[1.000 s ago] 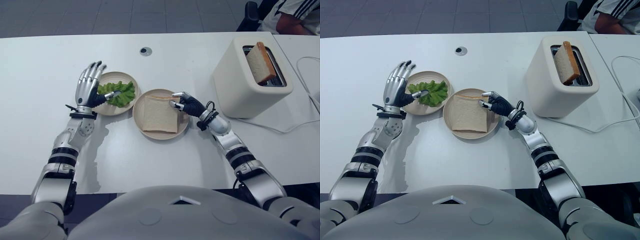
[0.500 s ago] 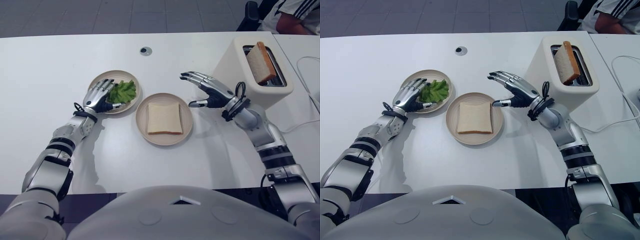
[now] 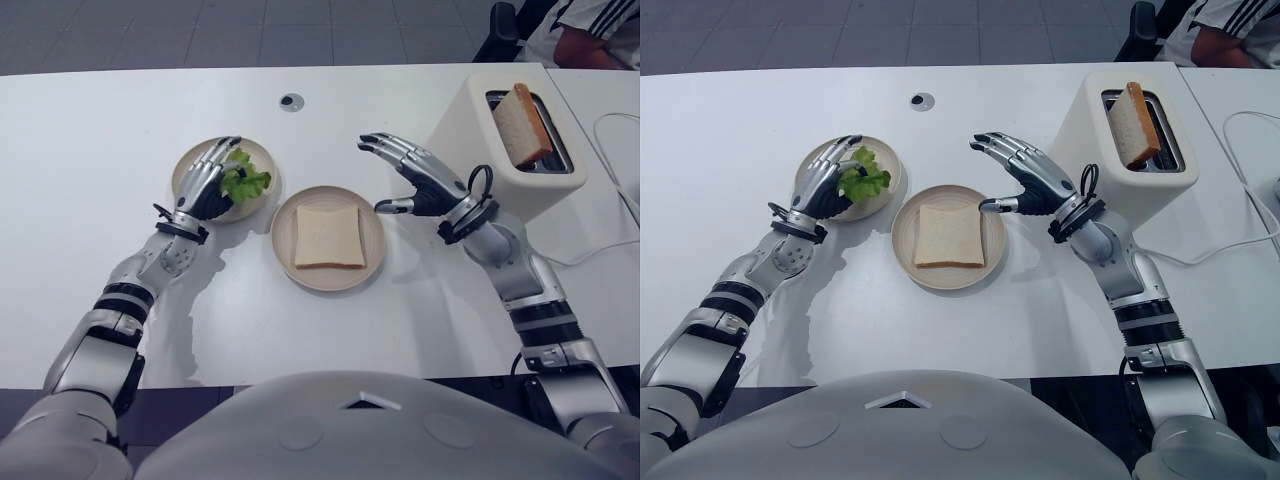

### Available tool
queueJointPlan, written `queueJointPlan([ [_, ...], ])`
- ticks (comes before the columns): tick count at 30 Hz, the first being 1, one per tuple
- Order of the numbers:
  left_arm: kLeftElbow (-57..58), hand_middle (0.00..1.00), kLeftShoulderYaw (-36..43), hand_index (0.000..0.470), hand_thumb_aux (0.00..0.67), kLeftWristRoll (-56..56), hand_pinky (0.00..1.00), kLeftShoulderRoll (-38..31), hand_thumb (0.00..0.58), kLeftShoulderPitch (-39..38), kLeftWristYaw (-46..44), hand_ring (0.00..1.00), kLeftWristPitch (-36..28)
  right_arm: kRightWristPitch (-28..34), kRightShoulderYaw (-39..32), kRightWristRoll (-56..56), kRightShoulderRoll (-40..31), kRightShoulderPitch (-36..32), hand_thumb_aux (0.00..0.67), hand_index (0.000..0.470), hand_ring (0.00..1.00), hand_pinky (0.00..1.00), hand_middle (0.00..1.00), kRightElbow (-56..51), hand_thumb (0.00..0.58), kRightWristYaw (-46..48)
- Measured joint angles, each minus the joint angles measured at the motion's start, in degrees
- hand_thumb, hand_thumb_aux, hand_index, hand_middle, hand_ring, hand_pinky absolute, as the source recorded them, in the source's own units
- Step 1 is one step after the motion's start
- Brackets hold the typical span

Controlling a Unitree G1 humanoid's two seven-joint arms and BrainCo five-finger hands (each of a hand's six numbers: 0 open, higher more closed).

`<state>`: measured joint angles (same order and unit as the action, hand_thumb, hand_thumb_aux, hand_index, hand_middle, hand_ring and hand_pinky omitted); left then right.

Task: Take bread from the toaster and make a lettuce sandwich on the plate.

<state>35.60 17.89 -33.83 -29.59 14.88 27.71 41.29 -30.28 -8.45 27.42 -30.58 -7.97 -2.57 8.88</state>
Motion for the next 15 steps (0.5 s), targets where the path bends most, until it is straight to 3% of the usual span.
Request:
queueJointPlan([
  [7,-7.82,0.0,6.28,0.47,0.67,4.2,0.0,10.71,0.58,-6.62,-10.12,0.0,2.98,-0.02,0.57,-0.46,0.16,-0.3,0.0,0.0,0.0,0.0,0.0,0.03,0.0,-1.02],
  [9,-5.59,0.0,8.31,0.38,0.541,3.27,0.0,13.55,0.559,-6.63,-11.1,0.0,3.16,-0.05,0.66,-0.47,0.17,-0.46,0.0,0.0,0.0,0.0,0.0,0.0,0.0,-1.11],
  [10,-3.63,0.0,9.05,0.289,0.413,2.21,0.0,14.29,0.494,-6.49,-11.36,0.0,2.93,-0.09,0.78,-0.48,0.18,-0.48,0.0,0.0,0.0,0.0,0.0,-0.03,0.0,-1.14],
  [11,-2.65,0.0,9.31,0.035,0.05,1.23,0.0,14.44,0.083,-6.4,-11.33,0.0,2.89,-0.11,1.01,-0.5,0.17,-0.49,0.0,0.0,0.0,0.0,0.0,-0.04,0.0,-1.14],
  [12,-2.13,0.0,9.39,0.0,0.0,1.14,0.0,14.43,0.0,-6.16,-11.42,0.0,2.82,-0.13,1.29,-0.54,0.17,-0.49,0.0,0.0,0.0,0.0,0.0,-0.04,0.0,-1.17],
  [15,-2.1,0.0,9.52,0.0,0.0,-1.0,0.0,13.88,0.0,-5.9,-11.8,0.0,2.35,0.25,4.39,-2.06,-0.04,-0.14,0.0,0.0,0.0,0.0,0.0,0.93,0.0,-2.19],
])
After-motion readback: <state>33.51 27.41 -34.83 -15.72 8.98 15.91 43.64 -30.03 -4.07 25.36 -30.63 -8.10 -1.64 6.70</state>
